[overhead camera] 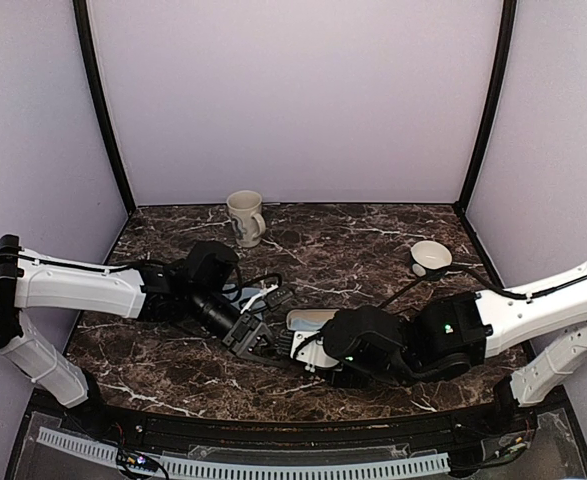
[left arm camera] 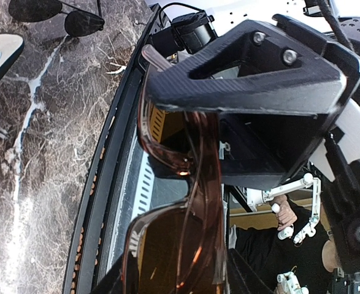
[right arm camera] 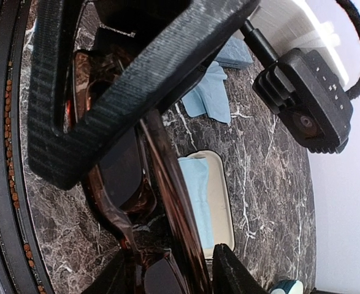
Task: Organize the sunglasses
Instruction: Pass from the left arm to the right
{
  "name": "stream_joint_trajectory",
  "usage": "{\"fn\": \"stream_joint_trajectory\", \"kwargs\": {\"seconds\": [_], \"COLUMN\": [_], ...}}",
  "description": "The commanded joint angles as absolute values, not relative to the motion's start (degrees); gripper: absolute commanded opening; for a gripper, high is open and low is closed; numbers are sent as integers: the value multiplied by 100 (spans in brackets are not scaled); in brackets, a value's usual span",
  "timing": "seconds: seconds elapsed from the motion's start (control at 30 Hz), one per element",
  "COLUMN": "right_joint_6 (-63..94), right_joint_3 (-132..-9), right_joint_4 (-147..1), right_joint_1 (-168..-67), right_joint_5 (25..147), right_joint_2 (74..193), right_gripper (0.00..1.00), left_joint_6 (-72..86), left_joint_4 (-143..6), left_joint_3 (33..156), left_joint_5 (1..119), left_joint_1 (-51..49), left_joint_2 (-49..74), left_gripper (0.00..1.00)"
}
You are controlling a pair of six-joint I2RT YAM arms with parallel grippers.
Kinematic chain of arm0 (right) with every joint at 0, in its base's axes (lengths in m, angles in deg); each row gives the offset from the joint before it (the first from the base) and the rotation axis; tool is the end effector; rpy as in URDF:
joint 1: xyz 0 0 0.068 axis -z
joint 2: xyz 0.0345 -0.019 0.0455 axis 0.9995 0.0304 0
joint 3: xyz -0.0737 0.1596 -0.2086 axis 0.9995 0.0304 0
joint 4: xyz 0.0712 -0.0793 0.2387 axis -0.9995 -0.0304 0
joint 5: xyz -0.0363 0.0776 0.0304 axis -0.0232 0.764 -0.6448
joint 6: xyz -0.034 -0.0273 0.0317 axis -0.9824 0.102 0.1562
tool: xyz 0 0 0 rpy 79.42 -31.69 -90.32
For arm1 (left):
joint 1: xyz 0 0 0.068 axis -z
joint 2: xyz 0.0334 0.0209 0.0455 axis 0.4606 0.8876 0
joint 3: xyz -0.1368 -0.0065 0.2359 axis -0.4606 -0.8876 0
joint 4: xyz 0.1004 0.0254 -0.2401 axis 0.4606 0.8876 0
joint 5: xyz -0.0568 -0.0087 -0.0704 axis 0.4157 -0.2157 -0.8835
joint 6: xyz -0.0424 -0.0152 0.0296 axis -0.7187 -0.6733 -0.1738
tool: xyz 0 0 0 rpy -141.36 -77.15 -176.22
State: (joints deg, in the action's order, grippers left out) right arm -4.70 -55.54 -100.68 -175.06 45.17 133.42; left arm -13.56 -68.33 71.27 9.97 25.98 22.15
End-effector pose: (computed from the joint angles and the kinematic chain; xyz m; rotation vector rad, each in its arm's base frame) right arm 0.0361 0.2976 0.2673 -1.5517 1.6274 -0.0235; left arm 0.1592 -0.2651 0.2253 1.1505 2.2414 -1.8507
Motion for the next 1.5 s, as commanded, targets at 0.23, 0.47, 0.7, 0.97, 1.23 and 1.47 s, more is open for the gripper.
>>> {"fn": "stream_joint_trajectory", "kwargs": {"seconds": [0.23,0.47,0.7,0.97,1.23,1.47], "right_joint_6": [-553,-588,-525,-334,-96,333], "right_joint_3": [-5673,-5665,-5601,-5469,-5387,-5111], "right_joint_4": [-9675,-9629,-9642,-9732,-9864,-9996], "right_joint_1": [-17663,-17709,-17712,-17712,-17658,-17161], "right_joint_5": [4407,4348,4308,4477,4731,5762], "right_joint_2": [13404,13385,13319,13147,13063,12770], "right_gripper": [37,31,28,25,23,23], "left_joint_6": [-1452,-1552,-1659,-1368,-1271,-1082], "left_joint_4": [-7140,-7240,-7402,-7332,-7289,-7252], "left_joint_3": [6992,6955,6891,6896,6981,6989], "left_joint_5": [799,738,748,998,1193,1853], "left_joint_1": [2619,2619,2619,2619,2610,2385], "left_joint_2": [2199,2251,2267,2164,2132,1627], "left_gripper": [20,21,35,58,71,77]}}
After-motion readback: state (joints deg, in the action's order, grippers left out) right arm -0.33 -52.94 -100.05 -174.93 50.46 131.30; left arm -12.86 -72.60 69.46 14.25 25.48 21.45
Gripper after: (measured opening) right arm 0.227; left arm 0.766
